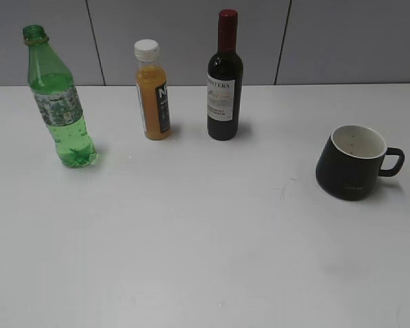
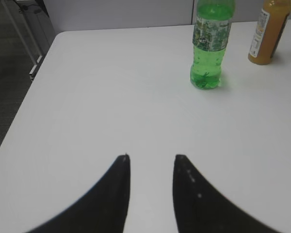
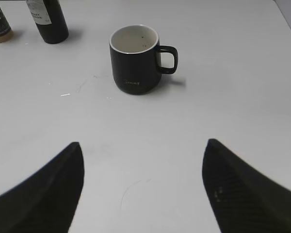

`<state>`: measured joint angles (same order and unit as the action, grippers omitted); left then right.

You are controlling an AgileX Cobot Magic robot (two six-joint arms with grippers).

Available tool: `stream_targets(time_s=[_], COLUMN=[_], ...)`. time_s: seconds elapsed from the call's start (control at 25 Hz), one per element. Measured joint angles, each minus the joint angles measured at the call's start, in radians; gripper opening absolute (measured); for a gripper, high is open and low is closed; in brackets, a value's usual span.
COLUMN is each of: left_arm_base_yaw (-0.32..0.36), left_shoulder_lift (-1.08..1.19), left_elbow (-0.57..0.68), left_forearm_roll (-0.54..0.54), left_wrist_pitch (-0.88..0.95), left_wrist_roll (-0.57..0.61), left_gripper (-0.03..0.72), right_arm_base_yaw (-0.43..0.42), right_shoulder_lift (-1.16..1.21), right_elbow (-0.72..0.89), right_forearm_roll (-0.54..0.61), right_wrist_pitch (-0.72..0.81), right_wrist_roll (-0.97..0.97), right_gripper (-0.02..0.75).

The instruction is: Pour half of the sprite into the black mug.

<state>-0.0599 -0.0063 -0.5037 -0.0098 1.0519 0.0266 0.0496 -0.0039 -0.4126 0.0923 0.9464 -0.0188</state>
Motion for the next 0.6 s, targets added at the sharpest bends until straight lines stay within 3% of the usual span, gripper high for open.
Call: stream_targets(time_s=[0.6], left_arm_base_yaw=[0.0], left_shoulder_lift=[0.0], left_elbow=[0.0], left_forearm_roll=[0.0], left_wrist_pitch=[0.0], left_wrist_roll=[0.0], left_gripper=[0.238], right_arm_base_yaw=[0.0], right_shoulder_lift=[0.0], right_elbow=[0.0], right_forearm_roll=[0.0], right_wrist_pitch=[0.0], right_wrist_roll=[0.0], right_gripper=[0.573])
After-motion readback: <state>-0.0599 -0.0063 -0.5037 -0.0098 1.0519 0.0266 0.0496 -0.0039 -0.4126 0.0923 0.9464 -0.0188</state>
